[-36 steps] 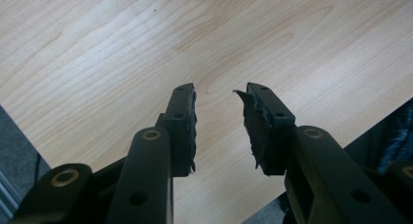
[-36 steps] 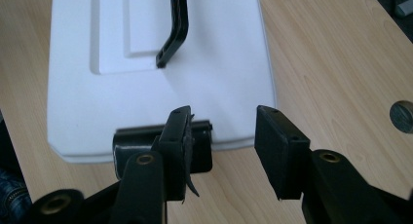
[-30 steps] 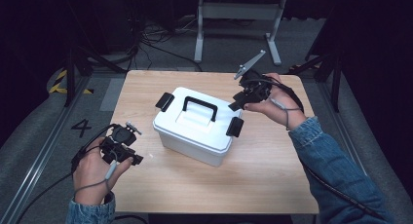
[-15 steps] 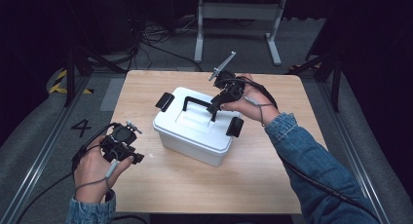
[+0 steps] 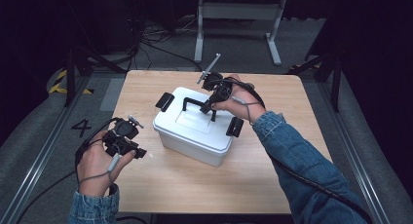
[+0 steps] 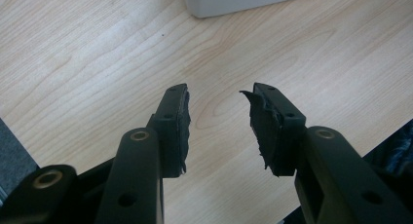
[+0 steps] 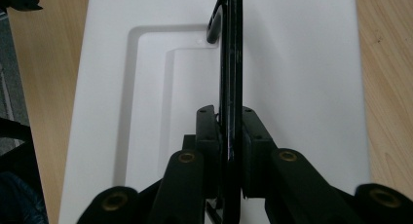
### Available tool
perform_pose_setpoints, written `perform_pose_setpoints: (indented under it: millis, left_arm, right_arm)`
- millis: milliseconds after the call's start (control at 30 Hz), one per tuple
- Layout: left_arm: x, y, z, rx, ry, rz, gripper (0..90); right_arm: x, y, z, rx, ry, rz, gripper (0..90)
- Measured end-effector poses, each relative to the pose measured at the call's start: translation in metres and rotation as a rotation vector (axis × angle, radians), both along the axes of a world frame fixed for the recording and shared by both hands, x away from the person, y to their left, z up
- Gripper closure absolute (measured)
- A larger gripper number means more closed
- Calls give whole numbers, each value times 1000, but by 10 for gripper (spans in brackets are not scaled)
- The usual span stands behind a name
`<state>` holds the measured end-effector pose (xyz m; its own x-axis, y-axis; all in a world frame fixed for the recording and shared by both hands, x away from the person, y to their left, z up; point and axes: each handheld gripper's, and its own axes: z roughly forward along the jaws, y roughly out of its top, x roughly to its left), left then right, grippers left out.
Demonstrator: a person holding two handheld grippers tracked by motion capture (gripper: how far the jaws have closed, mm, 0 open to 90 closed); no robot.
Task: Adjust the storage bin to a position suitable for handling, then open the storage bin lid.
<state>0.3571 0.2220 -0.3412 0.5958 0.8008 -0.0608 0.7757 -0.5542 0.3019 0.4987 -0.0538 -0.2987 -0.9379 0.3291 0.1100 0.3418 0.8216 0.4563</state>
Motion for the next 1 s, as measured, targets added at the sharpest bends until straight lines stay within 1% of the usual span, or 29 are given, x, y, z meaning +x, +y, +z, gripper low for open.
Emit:
perform_pose_setpoints:
  millis: [133,167,200,233,267,300,333,400,467,500,600,633,700,733,767,800,833,867,900,933,967,1000]
  left_arm:
    - [1,1,0,-7,-1,-3,580]
    - [2,2,0,4,-4,-10,578]
    - [2,3,0,-13,1,4,576]
    - [3,4,0,-17,2,5,575]
    - [4,5,1,-5,-7,-1,574]
    - [4,5,1,-5,-7,-1,574]
    - [5,4,0,-13,-7,7,574]
    - [6,3,0,-2,1,-7,574]
    - [7,1,-1,-6,11,-10,574]
    - [7,0,-1,-18,18,0,574]
    - [7,0,-1,-12,21,-5,572]
    - [7,1,-1,-4,9,-15,571]
    - [6,2,0,-10,12,-5,568]
    - [6,3,0,-5,10,-7,567]
    - [6,2,-1,-16,11,-2,565]
    - [6,3,-1,-4,8,-11,562]
    - [6,3,-1,-4,8,-11,560]
    - [5,4,-3,-10,21,2,558]
    - [6,5,-3,0,17,-4,558]
    - [4,4,-4,-20,27,18,558]
    - [4,4,-4,-20,27,18,558]
    - [4,6,-4,-3,16,3,558]
  right_arm:
    - [-1,0,0,7,7,7,830]
    - [-1,0,0,7,7,13,832]
    - [-2,1,0,7,7,14,833]
    - [-2,1,1,7,8,13,835]
    - [-2,1,1,8,8,12,836]
    - [-2,1,1,8,8,12,836]
    - [-3,1,1,5,4,12,837]
    - [-5,2,1,7,0,10,838]
    - [-5,1,1,9,-3,6,839]
    - [-6,1,1,11,-6,5,839]
    - [-8,1,2,12,-18,6,840]
    - [-8,1,3,12,-26,5,841]
    - [-9,0,5,16,-31,8,842]
    - [-9,0,7,18,-31,9,843]
    - [-9,-1,8,23,-30,7,843]
    - [-9,-2,10,27,-30,7,843]
    - [-9,-2,10,27,-30,7,843]
    - [-9,-4,15,38,-28,13,843]
    - [-10,-4,17,43,-28,12,843]
    - [-10,-5,19,49,-29,16,843]
    - [-10,-5,19,49,-29,16,843]
    - [-11,-5,22,55,-30,15,843]
